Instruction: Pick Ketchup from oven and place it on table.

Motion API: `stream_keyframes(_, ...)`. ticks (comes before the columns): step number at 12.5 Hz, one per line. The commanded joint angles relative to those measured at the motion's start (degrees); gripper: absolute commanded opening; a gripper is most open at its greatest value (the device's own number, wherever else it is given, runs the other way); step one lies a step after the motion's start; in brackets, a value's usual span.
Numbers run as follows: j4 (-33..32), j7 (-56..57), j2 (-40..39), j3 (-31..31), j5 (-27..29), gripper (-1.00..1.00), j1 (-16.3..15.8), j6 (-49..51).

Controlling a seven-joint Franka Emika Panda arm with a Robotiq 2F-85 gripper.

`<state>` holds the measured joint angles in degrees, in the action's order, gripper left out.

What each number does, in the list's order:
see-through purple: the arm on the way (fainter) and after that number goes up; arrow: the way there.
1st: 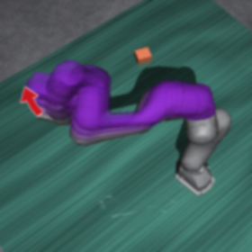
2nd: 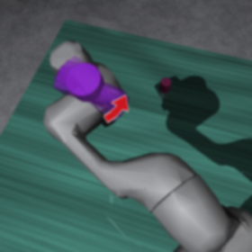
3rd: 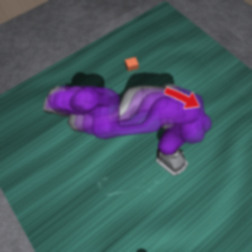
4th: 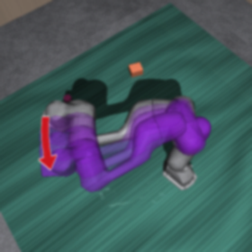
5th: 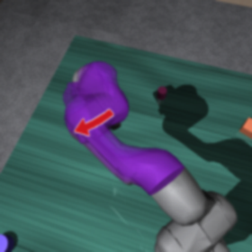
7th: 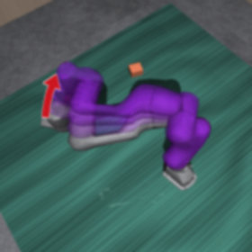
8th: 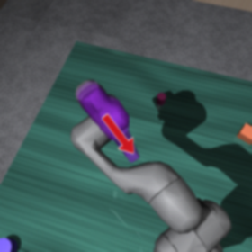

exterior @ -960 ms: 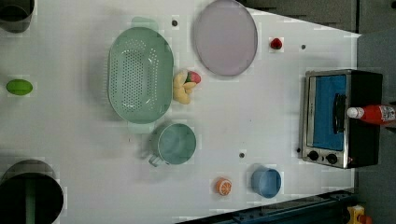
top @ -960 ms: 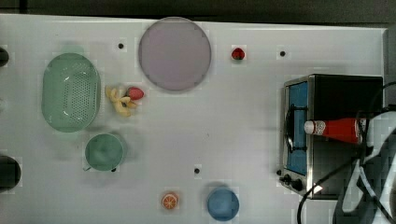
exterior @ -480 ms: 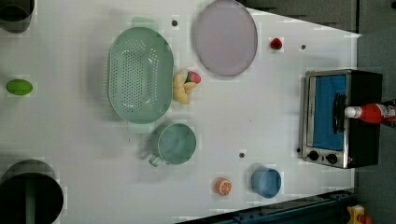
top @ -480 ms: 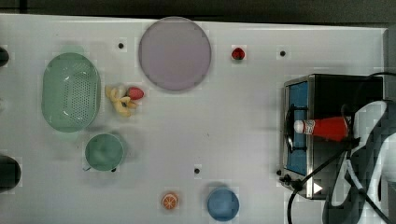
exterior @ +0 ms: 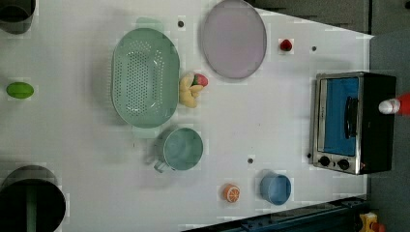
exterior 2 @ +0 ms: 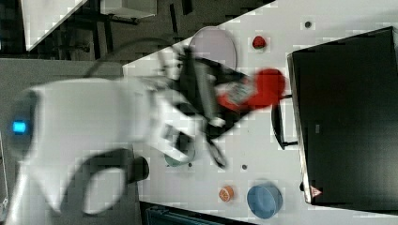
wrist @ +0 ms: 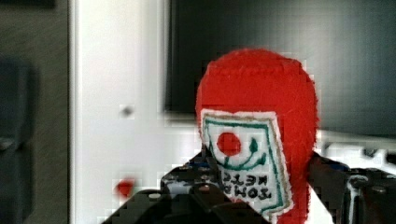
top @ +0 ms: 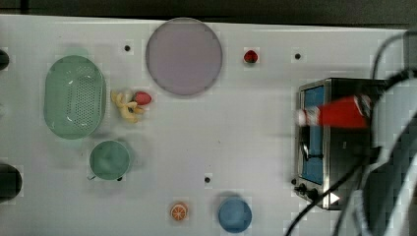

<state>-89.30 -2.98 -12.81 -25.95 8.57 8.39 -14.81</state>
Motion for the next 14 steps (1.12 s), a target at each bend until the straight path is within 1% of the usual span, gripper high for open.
stream_keyframes(1, 1.4, 1.7, 2.7, 6.3, 0.5, 0.26, -7.5, 3.5)
stream_keyframes(4, 0.1, 1.7, 2.6, 14.0, 0.5, 0.27, -9.8, 4.0)
stream_keyframes(5, -2.4, 1.7, 2.7, 16.4, 0.1, 0.27, -10.6, 3.9)
stream_keyframes(7, -7.0, 1.6, 2.7, 17.7, -1.9, 0.27, -11.5, 2.8)
stream_keyframes(8, -11.7, 1.6, 2.7, 17.9, -4.1, 0.27, -12.0, -1.0)
stream_keyframes(10, -18.9, 1.6, 2.6, 18.0, -5.8, 0.27, -12.3, -9.7)
stream_keyframes(12, -27.4, 1.6, 2.4, 18.1, -5.8, 0.27, -12.8, -19.1)
stream_keyframes(14, -33.4, 0.8, 1.6, 18.1, -6.1, 0.27, -13.2, -27.0)
